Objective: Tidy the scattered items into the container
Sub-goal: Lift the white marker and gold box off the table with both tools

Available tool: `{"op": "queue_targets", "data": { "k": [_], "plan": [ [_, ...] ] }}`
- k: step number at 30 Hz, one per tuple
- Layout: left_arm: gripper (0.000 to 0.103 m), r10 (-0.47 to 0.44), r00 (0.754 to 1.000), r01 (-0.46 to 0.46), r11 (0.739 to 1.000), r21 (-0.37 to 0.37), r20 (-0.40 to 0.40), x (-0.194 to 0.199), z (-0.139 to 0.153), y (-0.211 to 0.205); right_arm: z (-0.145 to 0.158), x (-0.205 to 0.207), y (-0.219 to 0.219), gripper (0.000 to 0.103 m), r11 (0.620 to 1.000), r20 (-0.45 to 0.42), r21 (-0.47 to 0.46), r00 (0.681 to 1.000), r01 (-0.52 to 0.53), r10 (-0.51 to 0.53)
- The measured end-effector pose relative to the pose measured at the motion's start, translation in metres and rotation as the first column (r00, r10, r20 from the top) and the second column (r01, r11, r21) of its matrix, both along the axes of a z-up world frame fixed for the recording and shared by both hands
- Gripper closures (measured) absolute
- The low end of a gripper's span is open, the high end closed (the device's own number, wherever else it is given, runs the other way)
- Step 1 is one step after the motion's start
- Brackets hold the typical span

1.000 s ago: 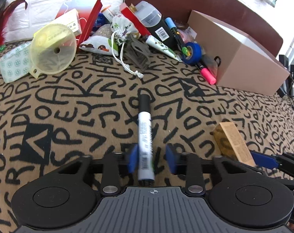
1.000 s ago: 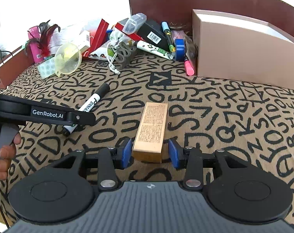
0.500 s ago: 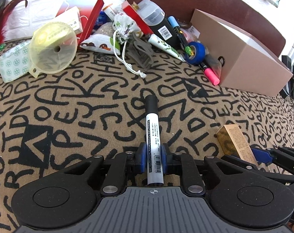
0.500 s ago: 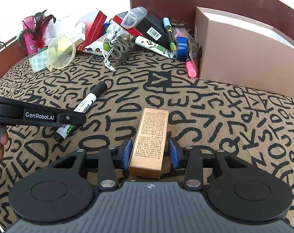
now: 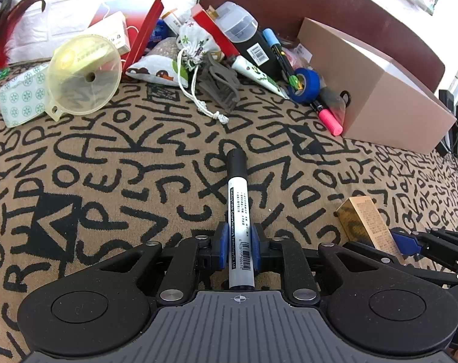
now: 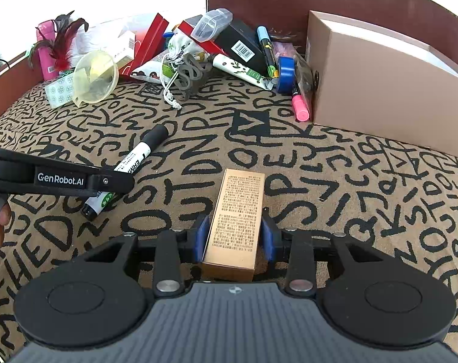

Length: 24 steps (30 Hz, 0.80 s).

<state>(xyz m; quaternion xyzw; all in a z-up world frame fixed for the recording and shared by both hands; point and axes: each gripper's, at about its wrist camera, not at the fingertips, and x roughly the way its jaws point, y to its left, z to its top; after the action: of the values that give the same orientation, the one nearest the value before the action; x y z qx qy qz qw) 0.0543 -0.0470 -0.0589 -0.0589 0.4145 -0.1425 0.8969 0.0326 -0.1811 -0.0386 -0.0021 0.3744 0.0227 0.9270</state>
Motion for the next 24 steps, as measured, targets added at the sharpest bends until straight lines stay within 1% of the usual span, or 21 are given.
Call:
{"op": "queue_targets", "data": {
  "k": [1,2,4,6,8,10,13,18,23,24],
  "plan": [
    [0.083,-0.002,1.000,0.002,1.000,0.004,0.001,0.000,0.000,0.000,0.000,0.000,0.000,0.062,1.000,0.000,0.001,1.000,0.000,0.000],
    [0.087,-0.005,1.000,0.005,1.000,0.010,0.002,0.000,0.000,-0.001,0.000,0.000,0.000,0.062,1.000,0.001,0.002,1.000,0.001,-0.001],
    [0.090,-0.009,1.000,0.009,1.000,0.020,0.002,-0.002,0.001,-0.002,-0.001,0.000,0.000,0.065,1.000,0.001,0.006,1.000,0.000,0.000],
    [0.091,-0.008,1.000,0.008,1.000,0.014,-0.003,-0.005,0.002,-0.002,-0.001,0.000,-0.002,0.068,1.000,0.000,0.019,1.000,-0.001,0.001],
    [0.091,-0.007,1.000,0.007,1.000,0.004,-0.005,-0.010,0.005,-0.002,0.001,-0.002,-0.004,0.068,0.999,-0.004,0.034,1.000,-0.003,0.003],
    [0.091,-0.013,1.000,0.013,1.000,-0.002,-0.006,-0.016,0.007,-0.004,0.004,-0.006,-0.005,0.068,0.998,-0.009,0.058,1.000,-0.011,0.011],
    [0.091,-0.030,1.000,0.030,0.999,-0.015,0.003,-0.023,0.014,-0.008,0.009,-0.015,-0.010,0.068,0.991,-0.015,0.128,1.000,-0.024,0.026],
    [0.091,-0.070,0.996,0.073,0.996,-0.043,0.061,-0.027,0.038,-0.020,0.021,-0.029,-0.019,0.068,0.983,0.003,0.180,1.000,-0.029,0.029],
    [0.093,-0.121,0.983,0.128,0.991,-0.049,0.137,-0.024,0.063,-0.038,0.043,-0.037,-0.032,0.068,0.981,0.068,0.193,0.998,-0.020,0.007],
    [0.095,-0.128,0.981,0.135,0.990,-0.042,0.148,-0.024,0.066,-0.042,0.048,-0.038,-0.035,0.068,0.981,0.083,0.191,0.997,-0.018,0.002]
  ]
}}
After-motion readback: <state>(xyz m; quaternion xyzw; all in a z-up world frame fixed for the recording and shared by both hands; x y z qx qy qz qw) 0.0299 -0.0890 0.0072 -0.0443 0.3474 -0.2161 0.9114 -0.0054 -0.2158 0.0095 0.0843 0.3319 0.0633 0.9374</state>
